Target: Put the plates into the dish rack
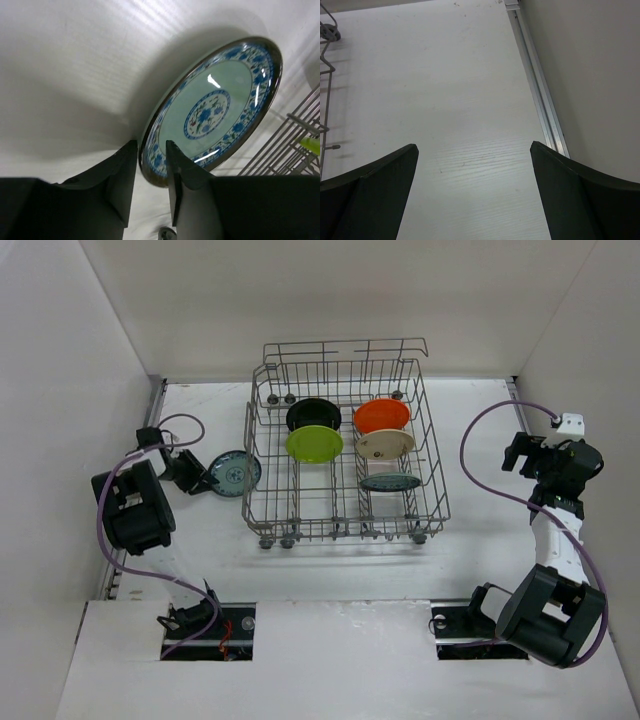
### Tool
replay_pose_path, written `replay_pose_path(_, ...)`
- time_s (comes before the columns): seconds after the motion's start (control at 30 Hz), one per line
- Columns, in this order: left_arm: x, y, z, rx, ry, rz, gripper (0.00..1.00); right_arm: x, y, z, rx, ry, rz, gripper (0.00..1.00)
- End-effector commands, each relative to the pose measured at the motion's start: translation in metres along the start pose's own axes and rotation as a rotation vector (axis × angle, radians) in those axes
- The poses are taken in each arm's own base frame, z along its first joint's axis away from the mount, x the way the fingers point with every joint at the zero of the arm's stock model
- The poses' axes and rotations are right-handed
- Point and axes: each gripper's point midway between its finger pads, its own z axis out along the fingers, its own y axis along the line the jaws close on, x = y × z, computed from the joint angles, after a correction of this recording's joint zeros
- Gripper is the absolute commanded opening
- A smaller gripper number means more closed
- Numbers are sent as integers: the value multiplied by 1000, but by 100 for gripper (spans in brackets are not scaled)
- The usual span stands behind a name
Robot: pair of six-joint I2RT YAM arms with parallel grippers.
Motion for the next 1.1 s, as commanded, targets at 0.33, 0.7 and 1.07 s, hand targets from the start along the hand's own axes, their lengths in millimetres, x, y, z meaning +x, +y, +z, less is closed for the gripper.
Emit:
replay_pose_path(0.33, -26, -6, -5, -2, -74, 41, 4, -23, -1, 0, 24, -73, -14, 100)
replay_pose_path(0.7, -130, -13, -131, 28, -495, 44, 4, -22, 2, 1, 15, -74, -26, 100)
replay_pose_path(1.07, -164, -125, -293, 17, -963, 452, 6, -25, 2, -1, 15, -90, -33, 100)
